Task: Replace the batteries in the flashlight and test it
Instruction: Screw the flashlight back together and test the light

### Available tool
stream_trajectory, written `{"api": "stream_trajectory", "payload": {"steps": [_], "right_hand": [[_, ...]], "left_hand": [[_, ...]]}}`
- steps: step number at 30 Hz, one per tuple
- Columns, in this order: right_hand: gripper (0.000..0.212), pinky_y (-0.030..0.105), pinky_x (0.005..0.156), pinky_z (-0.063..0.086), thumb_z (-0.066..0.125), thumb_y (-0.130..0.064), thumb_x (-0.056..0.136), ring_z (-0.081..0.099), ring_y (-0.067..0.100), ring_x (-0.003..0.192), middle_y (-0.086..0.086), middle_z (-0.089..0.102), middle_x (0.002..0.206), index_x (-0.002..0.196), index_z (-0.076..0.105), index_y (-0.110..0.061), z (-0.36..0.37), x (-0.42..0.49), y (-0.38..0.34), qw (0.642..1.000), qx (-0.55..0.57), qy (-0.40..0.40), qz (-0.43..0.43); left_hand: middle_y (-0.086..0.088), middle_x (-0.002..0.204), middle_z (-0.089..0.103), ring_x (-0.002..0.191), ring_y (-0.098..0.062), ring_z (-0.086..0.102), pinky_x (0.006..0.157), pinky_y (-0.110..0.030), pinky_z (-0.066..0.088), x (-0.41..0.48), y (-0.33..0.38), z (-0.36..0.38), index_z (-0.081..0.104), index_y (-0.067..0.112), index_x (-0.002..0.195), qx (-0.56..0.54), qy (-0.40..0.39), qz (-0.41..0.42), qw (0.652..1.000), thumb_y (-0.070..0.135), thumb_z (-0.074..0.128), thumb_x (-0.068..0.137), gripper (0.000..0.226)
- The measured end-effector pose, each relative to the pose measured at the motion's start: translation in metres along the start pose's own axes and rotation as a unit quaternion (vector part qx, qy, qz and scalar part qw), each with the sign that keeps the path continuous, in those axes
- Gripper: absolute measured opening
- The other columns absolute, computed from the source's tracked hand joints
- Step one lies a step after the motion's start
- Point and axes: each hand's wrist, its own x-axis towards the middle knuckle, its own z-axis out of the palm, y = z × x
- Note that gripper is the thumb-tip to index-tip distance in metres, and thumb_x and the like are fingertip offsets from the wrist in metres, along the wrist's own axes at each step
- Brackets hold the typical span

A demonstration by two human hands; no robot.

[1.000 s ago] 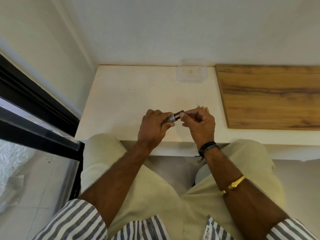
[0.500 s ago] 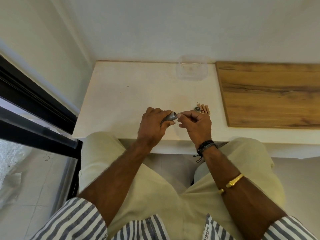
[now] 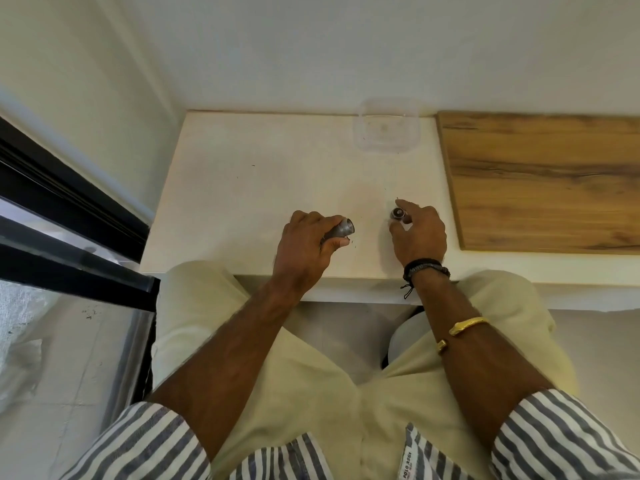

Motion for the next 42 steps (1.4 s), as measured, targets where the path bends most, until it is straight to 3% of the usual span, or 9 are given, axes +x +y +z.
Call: {"api": "stream_trajectory", "payload": {"steps": [10, 18, 21, 23, 26, 30, 33, 37, 42], "right_hand": [[0.029, 0.039, 0.084, 0.053, 0.065, -0.012, 0.095, 0.065, 0.031, 0.100, 0.010, 0.060, 0.121, 0.120, 0.069, -0.025, 0.001, 0.001, -0.003, 0.999, -0.050, -0.015, 0.001], [0.025, 0.029, 0.073, 0.043, 0.069, -0.027, 0.092, 0.063, 0.027, 0.100, 0.007, 0.050, 0.130, 0.114, 0.063, -0.018, -0.002, -0.005, -0.008, 0.997, -0.069, -0.045, -0.013], [0.027, 0.034, 0.078, 0.051, 0.072, -0.031, 0.089, 0.063, 0.025, 0.101, 0.004, 0.056, 0.123, 0.112, 0.063, -0.019, -0.003, -0.009, -0.011, 0.998, -0.033, -0.037, -0.031], [0.023, 0.042, 0.086, 0.056, 0.075, -0.029, 0.086, 0.065, 0.018, 0.094, -0.002, 0.064, 0.108, 0.105, 0.065, -0.018, -0.004, -0.013, -0.012, 0.997, 0.039, -0.038, -0.049], [0.019, 0.055, 0.105, 0.047, 0.077, -0.034, 0.080, 0.065, 0.001, 0.087, -0.021, 0.068, 0.087, 0.095, 0.070, -0.025, -0.009, -0.017, -0.015, 0.986, 0.148, -0.052, -0.062], [0.013, 0.058, 0.107, 0.044, 0.073, -0.040, 0.075, 0.067, -0.001, 0.084, -0.032, 0.070, 0.082, 0.087, 0.072, -0.039, -0.016, -0.024, -0.024, 0.972, 0.212, -0.074, -0.069], [0.018, 0.053, 0.103, 0.052, 0.078, -0.021, 0.079, 0.073, 0.008, 0.087, -0.017, 0.075, 0.090, 0.094, 0.077, -0.031, -0.022, -0.029, -0.028, 0.959, 0.255, -0.111, -0.048], [0.029, 0.021, 0.091, 0.057, 0.076, 0.000, 0.082, 0.074, 0.018, 0.093, 0.006, 0.076, 0.101, 0.108, 0.072, -0.011, -0.028, -0.035, -0.034, 0.951, 0.266, -0.141, -0.064], [0.026, 0.024, 0.082, 0.060, 0.083, -0.004, 0.079, 0.072, 0.017, 0.086, 0.006, 0.077, 0.095, 0.103, 0.073, -0.007, -0.031, -0.034, -0.032, 0.949, 0.262, -0.141, -0.105]], "left_hand": [[0.002, 0.099, 0.065, 0.099, -0.017, 0.046, 0.082, -0.031, 0.043, 0.001, -0.002, 0.002, 0.061, 0.023, 0.128, 0.001, -0.005, -0.007, 1.000, 0.040, 0.060, 0.094, 0.038], [0.000, 0.101, 0.066, 0.098, -0.015, 0.045, 0.084, -0.033, 0.044, -0.001, -0.002, 0.000, 0.062, 0.022, 0.128, 0.003, -0.007, -0.003, 1.000, 0.040, 0.060, 0.095, 0.038], [0.000, 0.102, 0.066, 0.100, -0.017, 0.046, 0.084, -0.034, 0.045, -0.001, -0.001, 0.000, 0.061, 0.022, 0.129, 0.008, -0.011, -0.001, 1.000, 0.040, 0.060, 0.095, 0.038], [0.000, 0.102, 0.066, 0.099, -0.017, 0.045, 0.084, -0.034, 0.045, -0.002, -0.002, 0.000, 0.061, 0.022, 0.129, 0.008, -0.009, -0.001, 1.000, 0.040, 0.059, 0.095, 0.039], [0.000, 0.103, 0.066, 0.098, -0.013, 0.041, 0.084, -0.031, 0.042, -0.001, -0.001, 0.001, 0.061, 0.022, 0.130, 0.011, -0.007, -0.002, 1.000, 0.041, 0.058, 0.095, 0.039], [0.000, 0.101, 0.066, 0.095, -0.012, 0.040, 0.081, -0.030, 0.041, -0.001, 0.001, 0.001, 0.062, 0.022, 0.128, 0.009, 0.000, 0.006, 1.000, 0.040, 0.058, 0.095, 0.037], [0.000, 0.101, 0.067, 0.095, -0.012, 0.040, 0.081, -0.033, 0.043, -0.002, 0.002, 0.002, 0.062, 0.022, 0.128, 0.012, 0.003, 0.008, 1.000, 0.039, 0.059, 0.095, 0.036], [0.000, 0.101, 0.067, 0.095, -0.011, 0.039, 0.081, -0.034, 0.044, -0.003, 0.000, 0.002, 0.062, 0.023, 0.128, 0.019, 0.001, 0.010, 1.000, 0.040, 0.059, 0.095, 0.037], [0.000, 0.102, 0.067, 0.095, -0.012, 0.040, 0.081, -0.034, 0.043, -0.003, -0.001, 0.001, 0.063, 0.022, 0.127, 0.031, -0.007, 0.023, 0.999, 0.039, 0.058, 0.095, 0.036]]}}
